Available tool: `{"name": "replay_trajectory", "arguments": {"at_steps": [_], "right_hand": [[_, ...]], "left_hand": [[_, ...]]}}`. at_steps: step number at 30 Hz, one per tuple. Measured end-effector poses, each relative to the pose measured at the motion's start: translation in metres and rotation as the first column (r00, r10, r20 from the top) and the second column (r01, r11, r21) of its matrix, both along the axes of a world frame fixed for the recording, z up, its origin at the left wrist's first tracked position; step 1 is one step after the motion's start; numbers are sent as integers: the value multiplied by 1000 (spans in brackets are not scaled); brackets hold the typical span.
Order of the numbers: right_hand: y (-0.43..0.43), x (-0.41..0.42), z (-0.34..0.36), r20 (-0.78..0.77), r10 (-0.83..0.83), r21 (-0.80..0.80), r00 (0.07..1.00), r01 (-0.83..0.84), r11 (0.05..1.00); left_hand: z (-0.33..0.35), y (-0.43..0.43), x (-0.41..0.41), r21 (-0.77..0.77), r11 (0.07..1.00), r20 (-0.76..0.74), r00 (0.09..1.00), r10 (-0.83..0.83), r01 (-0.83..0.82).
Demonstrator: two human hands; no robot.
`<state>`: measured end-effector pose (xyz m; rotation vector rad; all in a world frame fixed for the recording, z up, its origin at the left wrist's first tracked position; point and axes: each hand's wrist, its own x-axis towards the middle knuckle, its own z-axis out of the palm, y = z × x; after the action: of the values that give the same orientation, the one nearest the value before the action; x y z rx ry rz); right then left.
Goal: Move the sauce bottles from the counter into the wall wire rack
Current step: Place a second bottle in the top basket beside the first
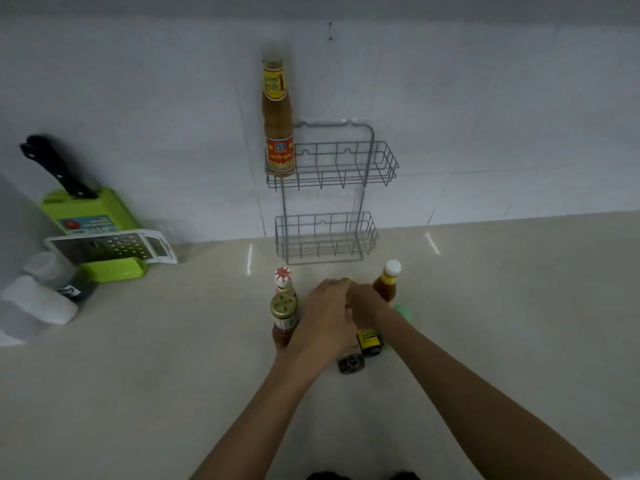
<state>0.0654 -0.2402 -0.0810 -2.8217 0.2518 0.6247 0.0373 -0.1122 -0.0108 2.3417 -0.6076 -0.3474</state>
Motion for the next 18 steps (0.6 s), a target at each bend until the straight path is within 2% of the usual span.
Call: {"name": "replay_trajectory", "arguments": {"at_steps": [2,4,6,9,14,18], "right_hand": [[5,-7,-18,-8,0,-50,1000,-1,999],[8,-11,-29,-27,-13,-39,1000,12,999],[9,-12,-33,-11,-23,-8,1000,23,1000],[10,-14,-33,-63,-41,56,997,45,997],[6,-19,-36,-200,-212,184,957,249,951],[9,-29,-41,-299,-236,276,925,321,906]], "left_hand": [[-24,1,-8,102,995,-74,997,-10,18],[-52,6,-15,202,979,-155,988,-5,37],[-77,10,-19,235,971,-230,973,11,44],[-103,16,-25,169,985,-288,955,74,-25],[-132,23,-29,72,991,-386,913,136,-117],[-136,29,-26,0,982,-515,842,160,-186]]}}
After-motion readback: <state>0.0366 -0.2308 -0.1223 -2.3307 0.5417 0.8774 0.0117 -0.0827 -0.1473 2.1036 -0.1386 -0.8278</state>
